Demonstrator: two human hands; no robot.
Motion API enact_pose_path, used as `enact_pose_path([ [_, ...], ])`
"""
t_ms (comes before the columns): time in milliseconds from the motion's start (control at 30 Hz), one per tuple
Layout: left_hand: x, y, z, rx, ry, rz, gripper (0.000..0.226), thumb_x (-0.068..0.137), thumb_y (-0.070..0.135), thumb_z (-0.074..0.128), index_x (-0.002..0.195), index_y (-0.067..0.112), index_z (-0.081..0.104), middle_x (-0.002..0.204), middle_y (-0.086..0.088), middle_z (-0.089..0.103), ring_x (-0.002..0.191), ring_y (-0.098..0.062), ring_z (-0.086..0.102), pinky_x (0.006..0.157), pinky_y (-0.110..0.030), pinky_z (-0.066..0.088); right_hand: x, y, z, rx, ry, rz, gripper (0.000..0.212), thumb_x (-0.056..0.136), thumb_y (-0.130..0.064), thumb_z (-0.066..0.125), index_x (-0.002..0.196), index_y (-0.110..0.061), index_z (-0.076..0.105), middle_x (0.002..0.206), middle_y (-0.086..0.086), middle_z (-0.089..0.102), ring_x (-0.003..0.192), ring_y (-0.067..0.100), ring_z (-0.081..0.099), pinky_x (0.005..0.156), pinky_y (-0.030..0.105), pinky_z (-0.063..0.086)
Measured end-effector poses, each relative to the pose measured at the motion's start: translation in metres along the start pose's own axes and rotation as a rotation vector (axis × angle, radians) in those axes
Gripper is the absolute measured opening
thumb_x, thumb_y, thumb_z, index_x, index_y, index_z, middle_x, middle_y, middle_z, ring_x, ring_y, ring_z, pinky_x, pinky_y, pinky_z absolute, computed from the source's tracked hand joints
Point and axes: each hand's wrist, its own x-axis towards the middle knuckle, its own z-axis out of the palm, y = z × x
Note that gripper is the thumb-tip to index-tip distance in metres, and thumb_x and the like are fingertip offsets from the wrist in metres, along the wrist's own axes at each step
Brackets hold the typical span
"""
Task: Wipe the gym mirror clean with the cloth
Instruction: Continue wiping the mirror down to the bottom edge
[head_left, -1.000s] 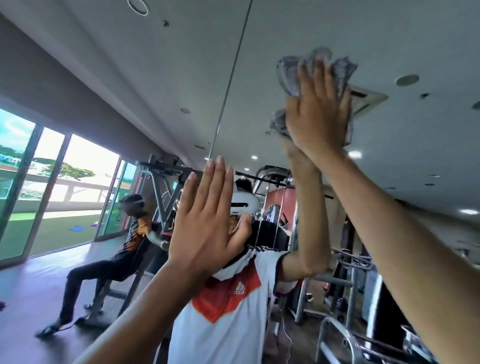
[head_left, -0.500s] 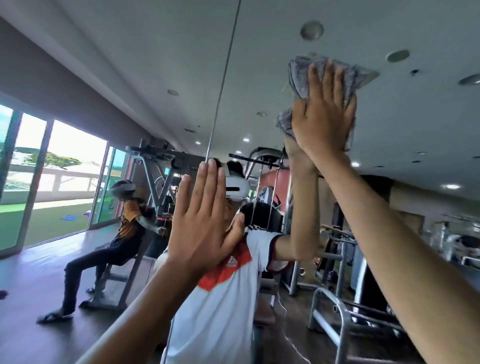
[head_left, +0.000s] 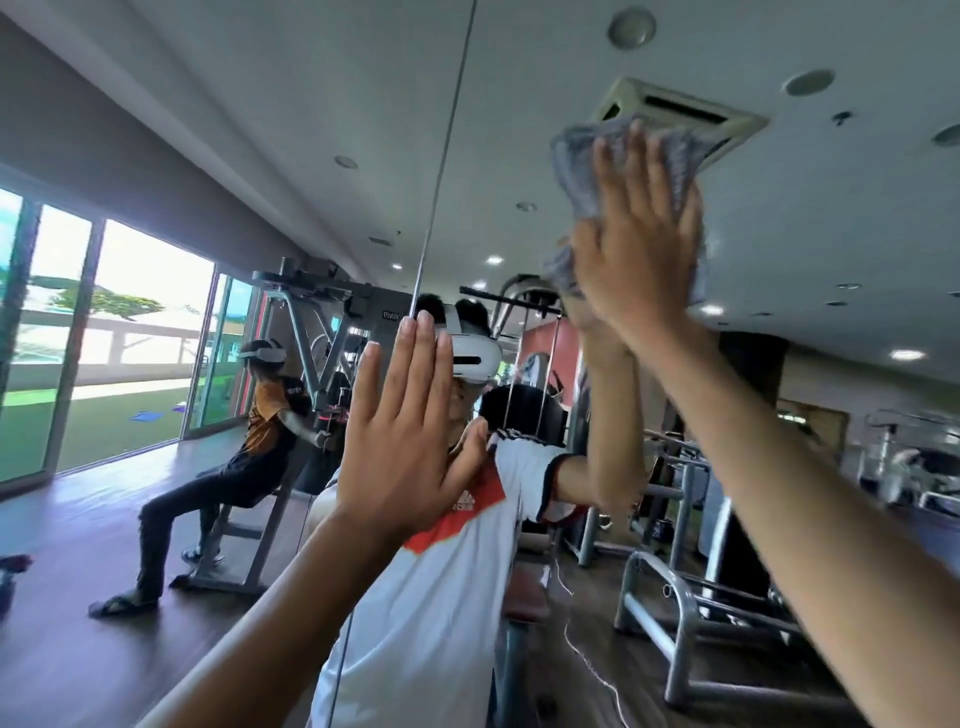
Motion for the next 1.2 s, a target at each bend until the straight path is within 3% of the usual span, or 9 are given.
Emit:
enact_pose_path([
  [167,-0.028,-0.001,0.001,-0.006,0.024,0.052,0.075,0.101,0.049,0.031,0.152,-0.006,0.03,0.162,-0.025,0.022,0.153,-0.035,0.018,0.122,-0.056,0.017,-0.087,-0.02,0.011,-0.045,-0.107,-0.806,0.065,0.094,-0.03,0.04,0.157,-0.022,0.024,0.163,0.004,0.021,0.149,0.02,0.025,0.123,0.052,0.003],
  [233,-0.039,-0.003,0.001,-0.017,0.006,0.077,0.075,0.102,0.05,0.027,0.153,-0.005,0.029,0.162,-0.024,0.021,0.153,-0.035,0.018,0.122,-0.056,0.016,-0.077,0.019,0.006,-0.079,-0.115,-0.938,0.064,0.093,-0.032,0.04,0.155,-0.024,0.024,0.161,0.002,0.021,0.145,0.016,0.028,0.122,0.049,0.001],
  [367,-0.043,-0.003,0.004,-0.002,0.003,0.051,0.075,0.104,0.052,0.022,0.153,-0.005,0.03,0.163,-0.023,0.021,0.153,-0.034,0.018,0.122,-0.056,0.016,-0.03,0.046,0.003,0.027,-0.036,-0.536,0.062,0.094,-0.034,0.035,0.154,-0.022,0.027,0.16,0.005,0.025,0.149,0.021,0.02,0.119,0.062,0.012],
  [500,-0.043,-0.004,0.003,-0.008,0.02,0.049,0.074,0.105,0.052,0.022,0.152,-0.004,0.031,0.162,-0.023,0.024,0.152,-0.034,0.021,0.122,-0.056,0.018,-0.038,-0.019,0.016,0.06,0.116,-0.131,0.06,0.097,-0.034,0.03,0.155,-0.021,0.029,0.163,0.006,0.025,0.151,0.021,0.018,0.121,0.049,0.005],
  [700,-0.055,0.004,0.004,-0.042,0.032,-0.019,0.073,0.101,0.047,0.034,0.152,-0.005,0.03,0.161,-0.024,0.025,0.152,-0.034,0.02,0.119,-0.059,0.023,-0.077,-0.001,0.011,0.003,-0.113,-0.883,0.059,0.095,-0.035,0.035,0.154,-0.028,0.026,0.161,-0.002,0.024,0.145,0.011,0.025,0.121,0.051,0.004],
  [833,-0.061,0.007,0.004,-0.045,0.016,-0.044,0.074,0.098,0.046,0.04,0.151,-0.005,0.033,0.161,-0.023,0.025,0.152,-0.033,0.02,0.118,-0.059,0.024,-0.032,0.02,0.01,0.054,-0.018,-0.478,0.06,0.094,-0.031,0.036,0.153,-0.024,0.028,0.161,0.003,0.026,0.149,0.019,0.02,0.12,0.06,0.009],
  [933,-0.059,0.005,0.005,-0.036,0.028,-0.047,0.074,0.098,0.047,0.04,0.15,-0.005,0.035,0.16,-0.023,0.028,0.152,-0.033,0.022,0.118,-0.058,0.024,-0.029,-0.024,0.016,0.062,0.086,-0.156,0.06,0.097,-0.035,0.03,0.156,-0.024,0.024,0.164,0.004,0.022,0.152,0.022,0.015,0.121,0.052,0.002],
  [1067,-0.067,0.003,0.007,-0.035,0.035,-0.055,0.074,0.1,0.047,0.038,0.15,-0.007,0.033,0.16,-0.025,0.026,0.152,-0.034,0.022,0.12,-0.057,0.021,-0.089,-0.059,0.02,0.055,0.002,-0.607,0.062,0.093,-0.031,0.038,0.154,-0.024,0.031,0.162,0.002,0.026,0.149,0.019,0.027,0.122,0.05,-0.002],
  [1200,-0.091,0.005,0.006,-0.05,-0.005,-0.056,0.074,0.099,0.045,0.041,0.15,-0.007,0.032,0.161,-0.025,0.023,0.152,-0.036,0.019,0.12,-0.059,0.022,-0.117,0.017,0.008,-0.045,-0.194,-0.915,0.062,0.094,-0.032,0.041,0.154,-0.032,0.024,0.161,-0.005,0.022,0.145,0.015,0.032,0.122,0.055,0.006],
])
